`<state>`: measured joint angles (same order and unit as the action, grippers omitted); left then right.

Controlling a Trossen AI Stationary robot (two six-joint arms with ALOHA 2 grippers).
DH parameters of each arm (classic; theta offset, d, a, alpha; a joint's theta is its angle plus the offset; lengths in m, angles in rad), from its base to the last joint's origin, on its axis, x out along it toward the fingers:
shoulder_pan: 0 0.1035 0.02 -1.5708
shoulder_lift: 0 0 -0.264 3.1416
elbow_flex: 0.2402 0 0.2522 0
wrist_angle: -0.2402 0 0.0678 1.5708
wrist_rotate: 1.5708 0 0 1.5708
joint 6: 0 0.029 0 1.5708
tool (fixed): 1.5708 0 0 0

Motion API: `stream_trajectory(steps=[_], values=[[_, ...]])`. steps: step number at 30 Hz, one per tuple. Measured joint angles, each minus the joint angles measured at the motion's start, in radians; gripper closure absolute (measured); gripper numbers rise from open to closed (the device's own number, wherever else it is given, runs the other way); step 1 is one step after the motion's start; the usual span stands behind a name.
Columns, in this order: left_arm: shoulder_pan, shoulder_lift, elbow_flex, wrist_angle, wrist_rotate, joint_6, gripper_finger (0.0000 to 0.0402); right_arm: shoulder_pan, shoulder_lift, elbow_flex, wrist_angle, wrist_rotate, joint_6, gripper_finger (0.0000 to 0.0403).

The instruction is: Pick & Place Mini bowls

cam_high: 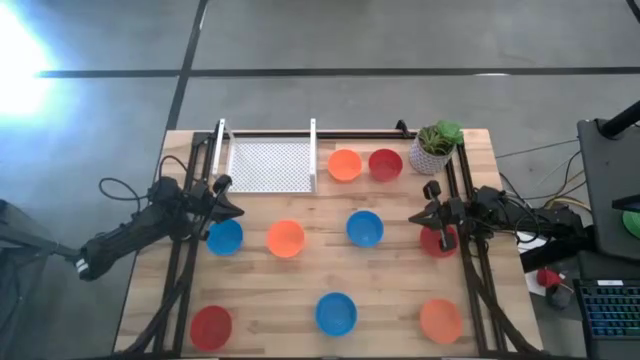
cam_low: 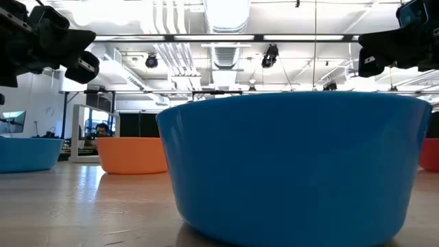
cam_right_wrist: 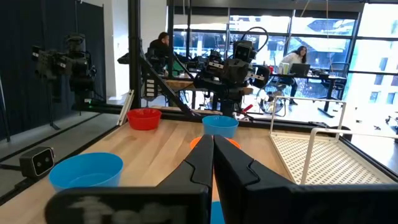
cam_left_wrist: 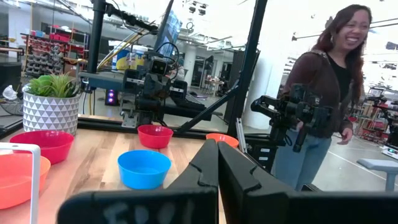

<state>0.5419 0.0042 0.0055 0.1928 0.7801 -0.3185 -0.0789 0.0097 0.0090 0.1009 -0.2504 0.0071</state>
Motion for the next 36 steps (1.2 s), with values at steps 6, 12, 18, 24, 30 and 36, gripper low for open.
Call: stream_trajectory(steps=[6,12,18,24,30,36], values=[[0.000,0.000,0.000,0.000,0.000,0.000,0.0402,0.000,0.000,0.000,0.000,0.000,0.000,0.0394],[0.000,0.000,0.000,0.000,0.000,0.000,0.0402,0.000,0.000,0.000,0.005,0.000,-0.005,0.0394],[0.000,0.000,0.000,0.000,0.000,0.000,0.0402,0.000,0.000,0.000,0.088,-0.010,-0.007,0.0394],[0.000,0.000,0.000,0.000,0.000,0.000,0.0402,0.000,0.000,0.000,0.262,-0.011,-0.007,0.0394],[0.000,0.000,0.000,0.000,0.000,0.000,0.0402,0.000,0.000,0.000,0.425,0.015,-0.006,0.0394],[0.000,0.000,0.000,0.000,0.000,0.000,0.0402,0.000,0.000,0.000,0.430,0.127,-0.017,0.0394]])
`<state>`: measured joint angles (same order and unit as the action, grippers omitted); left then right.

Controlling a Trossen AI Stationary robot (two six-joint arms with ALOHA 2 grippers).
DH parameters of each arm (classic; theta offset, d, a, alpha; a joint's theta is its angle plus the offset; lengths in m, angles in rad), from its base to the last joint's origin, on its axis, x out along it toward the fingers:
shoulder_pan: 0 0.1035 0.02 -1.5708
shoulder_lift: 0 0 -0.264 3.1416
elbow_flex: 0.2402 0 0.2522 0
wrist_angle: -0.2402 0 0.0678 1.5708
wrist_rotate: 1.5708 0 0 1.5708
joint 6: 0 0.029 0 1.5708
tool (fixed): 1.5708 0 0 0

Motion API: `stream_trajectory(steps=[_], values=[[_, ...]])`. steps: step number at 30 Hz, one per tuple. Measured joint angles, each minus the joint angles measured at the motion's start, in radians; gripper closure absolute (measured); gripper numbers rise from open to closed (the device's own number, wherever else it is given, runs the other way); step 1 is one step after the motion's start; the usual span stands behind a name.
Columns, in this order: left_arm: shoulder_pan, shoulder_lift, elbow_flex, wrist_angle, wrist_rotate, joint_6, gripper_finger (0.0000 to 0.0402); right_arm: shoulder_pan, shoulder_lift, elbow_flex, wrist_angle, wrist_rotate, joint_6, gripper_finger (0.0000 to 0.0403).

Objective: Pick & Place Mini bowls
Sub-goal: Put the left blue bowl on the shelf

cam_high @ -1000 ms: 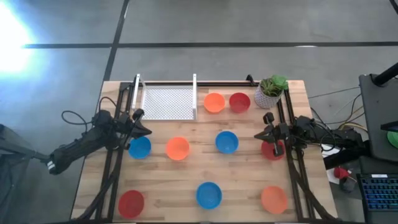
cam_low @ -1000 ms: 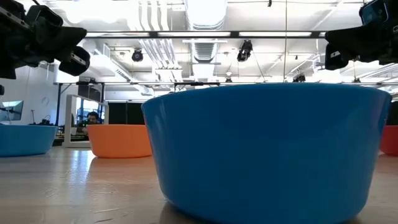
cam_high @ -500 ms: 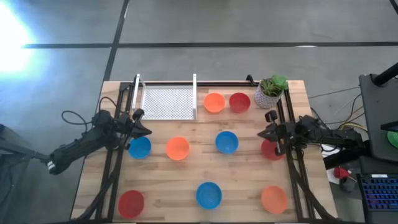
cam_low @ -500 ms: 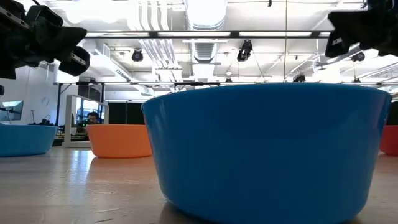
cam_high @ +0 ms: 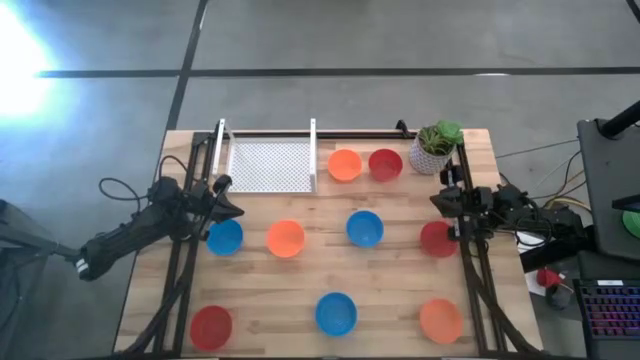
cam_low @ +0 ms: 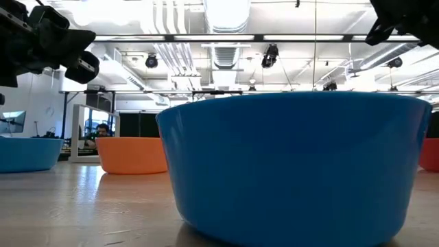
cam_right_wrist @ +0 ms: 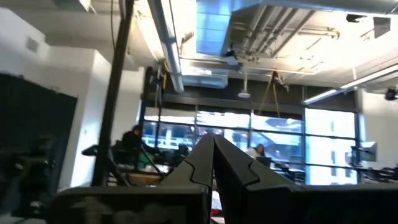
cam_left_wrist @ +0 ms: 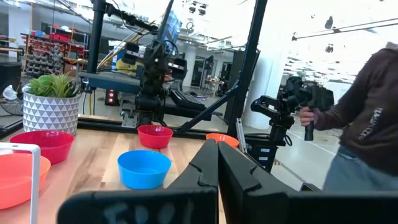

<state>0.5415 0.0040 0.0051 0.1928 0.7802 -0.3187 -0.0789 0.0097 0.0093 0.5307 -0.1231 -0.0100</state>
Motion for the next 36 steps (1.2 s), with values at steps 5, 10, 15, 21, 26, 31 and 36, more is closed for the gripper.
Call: stream_trajectory(steps=[5,10,15,21,26,31,36], values=[[0.000,0.000,0.000,0.000,0.000,0.000,0.0402,0.000,0.000,0.000,-0.001,0.020,0.014,0.0394],[0.000,0.000,0.000,0.000,0.000,0.000,0.0402,-0.001,0.000,0.000,-0.001,0.023,0.059,0.0394],[0.000,0.000,0.000,0.000,0.000,0.001,0.0402,-0.001,0.000,0.000,-0.001,0.023,0.062,0.0394],[0.000,0.000,0.000,0.000,-0.001,0.003,0.0402,-0.001,0.004,0.029,-0.003,0.034,0.062,0.0394],[0.000,0.000,0.000,0.000,-0.026,-0.007,0.0402,-0.001,0.025,0.106,-0.088,0.051,0.055,0.0394],[0.000,0.000,0.002,0.026,-0.060,-0.027,0.0402,-0.001,0.071,0.232,-0.355,0.125,0.052,0.0394],[0.000,0.002,0.044,0.025,-0.090,-0.033,0.0402,0.000,0.147,0.367,-0.530,0.151,0.041,0.0394]])
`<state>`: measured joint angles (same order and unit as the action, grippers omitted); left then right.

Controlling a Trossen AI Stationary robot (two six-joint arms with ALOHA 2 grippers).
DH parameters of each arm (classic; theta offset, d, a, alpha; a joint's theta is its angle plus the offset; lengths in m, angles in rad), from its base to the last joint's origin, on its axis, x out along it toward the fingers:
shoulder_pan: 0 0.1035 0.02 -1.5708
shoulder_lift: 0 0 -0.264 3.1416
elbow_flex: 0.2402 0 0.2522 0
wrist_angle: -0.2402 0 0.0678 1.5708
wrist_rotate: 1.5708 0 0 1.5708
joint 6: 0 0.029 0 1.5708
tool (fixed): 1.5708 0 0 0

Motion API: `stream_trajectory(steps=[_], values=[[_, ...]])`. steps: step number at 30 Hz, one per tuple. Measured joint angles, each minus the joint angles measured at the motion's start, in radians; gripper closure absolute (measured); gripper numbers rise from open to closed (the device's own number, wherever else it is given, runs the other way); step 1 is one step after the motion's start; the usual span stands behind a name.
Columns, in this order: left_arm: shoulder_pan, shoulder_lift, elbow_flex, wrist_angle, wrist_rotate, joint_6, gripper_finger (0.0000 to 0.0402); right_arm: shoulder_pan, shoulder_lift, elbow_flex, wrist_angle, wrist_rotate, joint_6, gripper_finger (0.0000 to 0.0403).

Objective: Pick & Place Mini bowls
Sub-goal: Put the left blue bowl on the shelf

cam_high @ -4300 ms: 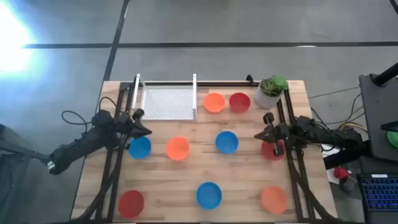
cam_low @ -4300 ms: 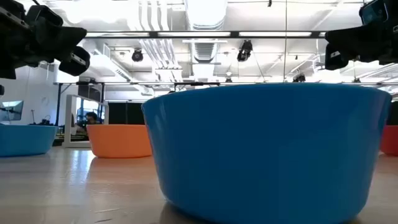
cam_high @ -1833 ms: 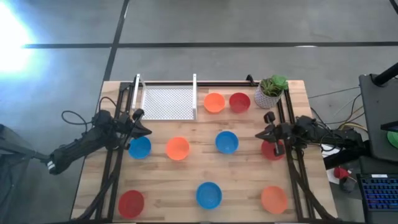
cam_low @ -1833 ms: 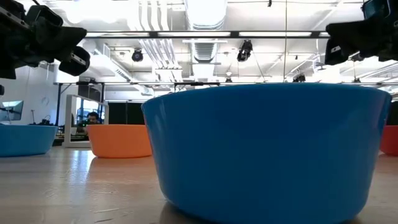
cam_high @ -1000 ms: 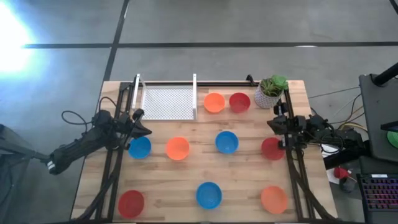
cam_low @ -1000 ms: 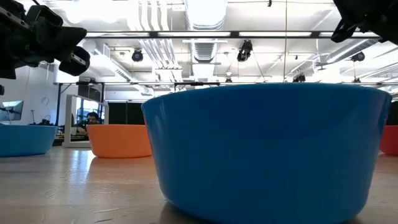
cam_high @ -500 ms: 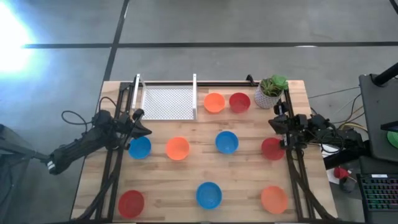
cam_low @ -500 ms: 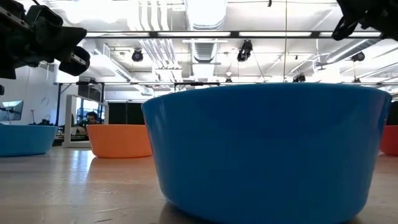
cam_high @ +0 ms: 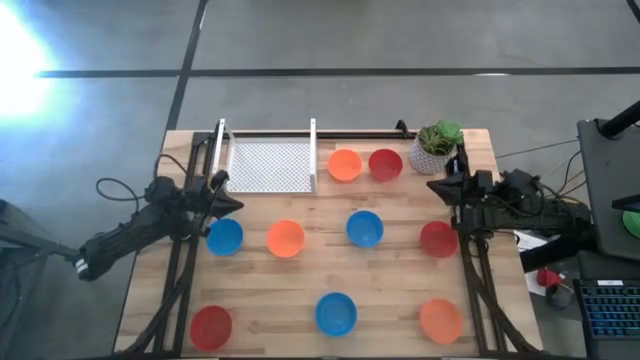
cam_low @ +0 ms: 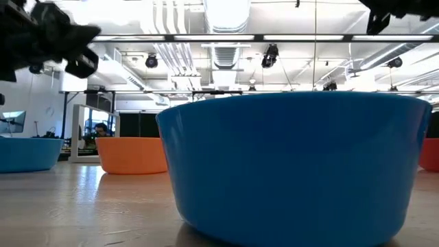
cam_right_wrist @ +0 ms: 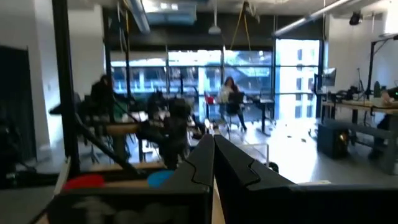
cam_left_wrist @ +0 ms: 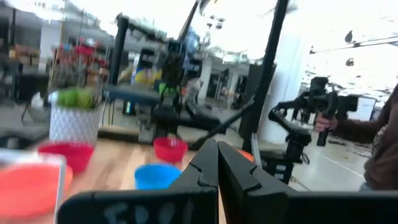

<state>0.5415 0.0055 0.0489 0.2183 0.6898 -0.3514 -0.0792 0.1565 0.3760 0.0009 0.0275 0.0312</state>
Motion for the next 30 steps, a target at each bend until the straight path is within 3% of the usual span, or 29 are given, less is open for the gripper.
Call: stream_trajectory(steps=[6,10,18,30], values=[[0.000,0.017,0.110,-0.015,0.002,0.037,0.0402,0.000,0.103,0.135,-0.082,0.002,-0.089,0.0394],[0.000,0.047,0.209,-0.133,0.002,0.047,0.0402,0.000,0.159,0.192,-0.110,0.002,-0.113,0.0394],[0.000,0.145,0.437,-0.519,-0.017,0.143,0.0402,0.000,0.223,0.231,-0.109,0.002,-0.112,0.0394],[0.000,0.362,0.713,-1.076,-0.031,0.138,0.0402,0.000,0.234,0.230,-0.109,0.002,-0.110,0.0394]])
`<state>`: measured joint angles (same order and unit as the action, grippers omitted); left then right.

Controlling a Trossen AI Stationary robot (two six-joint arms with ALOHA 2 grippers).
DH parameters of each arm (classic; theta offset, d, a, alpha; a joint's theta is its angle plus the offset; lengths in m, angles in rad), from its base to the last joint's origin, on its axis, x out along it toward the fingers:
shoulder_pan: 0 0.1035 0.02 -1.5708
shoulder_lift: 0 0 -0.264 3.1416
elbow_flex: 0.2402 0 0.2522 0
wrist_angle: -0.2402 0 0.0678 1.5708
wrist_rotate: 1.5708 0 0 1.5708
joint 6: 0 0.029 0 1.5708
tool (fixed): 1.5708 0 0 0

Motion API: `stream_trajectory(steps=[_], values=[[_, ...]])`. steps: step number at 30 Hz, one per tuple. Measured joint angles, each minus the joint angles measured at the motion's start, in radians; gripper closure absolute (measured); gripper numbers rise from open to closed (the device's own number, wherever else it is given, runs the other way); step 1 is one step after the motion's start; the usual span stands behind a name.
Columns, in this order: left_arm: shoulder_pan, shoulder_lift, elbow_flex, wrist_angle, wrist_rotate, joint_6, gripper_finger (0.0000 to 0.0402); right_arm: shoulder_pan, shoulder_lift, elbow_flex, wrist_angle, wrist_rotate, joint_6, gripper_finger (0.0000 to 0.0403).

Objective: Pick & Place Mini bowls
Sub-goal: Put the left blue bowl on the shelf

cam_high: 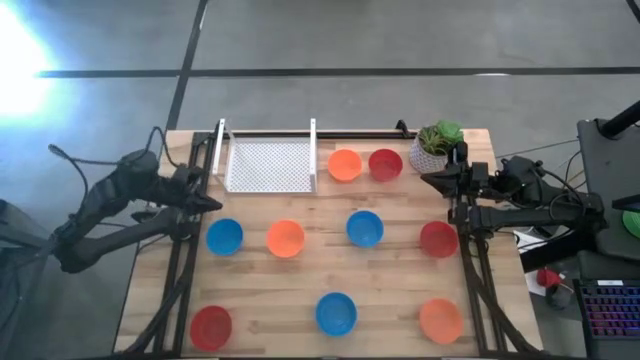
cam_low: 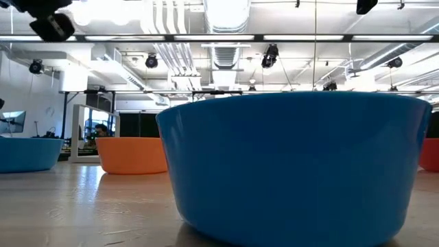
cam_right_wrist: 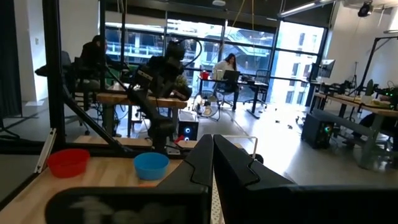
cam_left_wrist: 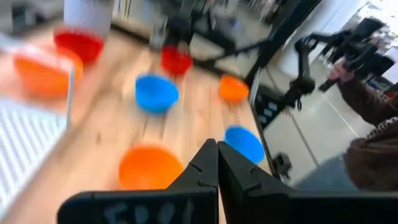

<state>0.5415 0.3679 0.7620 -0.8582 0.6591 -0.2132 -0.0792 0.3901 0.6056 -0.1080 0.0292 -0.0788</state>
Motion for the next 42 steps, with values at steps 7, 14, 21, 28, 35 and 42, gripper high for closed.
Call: stream_trajectory(steps=[7,14,21,28,35,42], values=[[0.000,0.113,0.042,-0.224,-0.003,-0.041,0.0402,0.000,-0.002,0.000,0.000,0.000,-0.007,0.0394],[0.000,0.149,0.028,-0.215,0.005,-0.303,0.0402,0.000,-0.002,-0.001,0.001,-0.001,-0.057,0.0394],[0.000,0.153,0.017,-0.214,-0.014,-0.335,0.0402,0.000,-0.004,-0.001,0.001,-0.001,-0.060,0.0394],[0.000,0.160,0.017,-0.213,-0.014,-0.260,0.0402,0.000,-0.004,-0.001,0.001,-0.001,-0.056,0.0394],[-0.002,0.204,0.069,-0.207,-0.172,-0.026,0.0402,0.000,-0.003,-0.001,0.001,-0.001,-0.052,0.0394],[-0.025,0.285,0.141,-0.272,-0.290,0.192,0.0402,0.000,-0.003,-0.001,0.001,-0.001,-0.052,0.0394]])
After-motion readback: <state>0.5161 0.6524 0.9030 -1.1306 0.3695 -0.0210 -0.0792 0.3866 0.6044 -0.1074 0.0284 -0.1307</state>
